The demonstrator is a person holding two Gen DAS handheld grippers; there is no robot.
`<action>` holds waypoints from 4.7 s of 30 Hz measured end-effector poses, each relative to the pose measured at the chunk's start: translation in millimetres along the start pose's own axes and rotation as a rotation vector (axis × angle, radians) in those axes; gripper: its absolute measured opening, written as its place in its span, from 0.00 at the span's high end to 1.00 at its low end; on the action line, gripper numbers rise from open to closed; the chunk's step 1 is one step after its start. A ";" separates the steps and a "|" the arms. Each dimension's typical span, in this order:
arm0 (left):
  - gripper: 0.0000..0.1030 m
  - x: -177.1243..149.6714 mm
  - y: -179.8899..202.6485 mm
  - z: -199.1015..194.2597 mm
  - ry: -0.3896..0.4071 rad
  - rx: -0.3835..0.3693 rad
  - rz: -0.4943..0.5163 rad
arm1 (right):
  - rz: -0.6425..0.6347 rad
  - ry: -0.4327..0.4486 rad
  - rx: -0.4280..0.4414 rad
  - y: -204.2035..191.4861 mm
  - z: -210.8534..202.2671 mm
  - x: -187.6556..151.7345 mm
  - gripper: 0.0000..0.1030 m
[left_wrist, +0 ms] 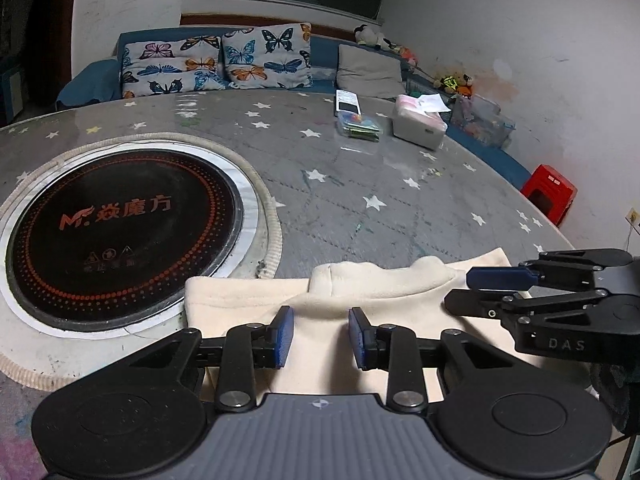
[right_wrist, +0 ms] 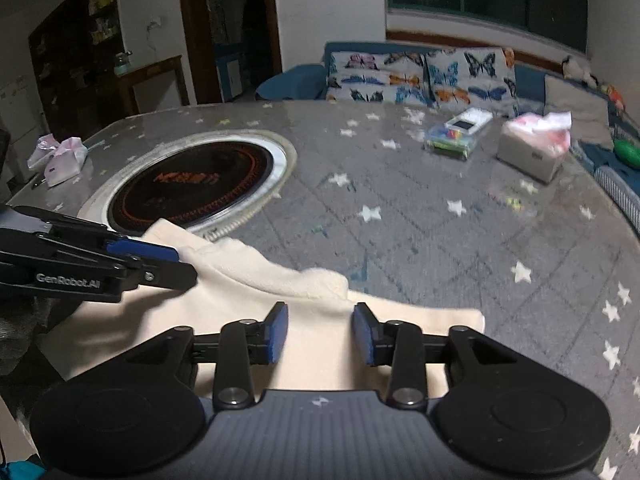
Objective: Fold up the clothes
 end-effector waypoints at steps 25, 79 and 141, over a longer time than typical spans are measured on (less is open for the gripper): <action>0.50 5.6 -11.4 -7.5 0.044 0.088 0.021 | -0.075 0.033 0.033 -34.2 -2.1 2.0 0.21; 0.00 -12.6 -72.5 -96.0 0.153 0.251 -0.059 | -0.213 0.008 0.161 -98.2 -15.1 -10.2 0.00; 0.14 -20.4 -94.2 -80.7 0.025 0.173 -0.448 | -0.400 0.025 0.417 -165.9 -38.6 -9.5 0.83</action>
Point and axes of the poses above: each gripper's, at about its wrist camera, not at the fingertips, and z roughly the way its jaws point, y to its right, x to its top, the point moved 5 cm from there along z, roughly the way its jaws point, and after that the axes turned 15 degrees about y, right-handed, at the moved point
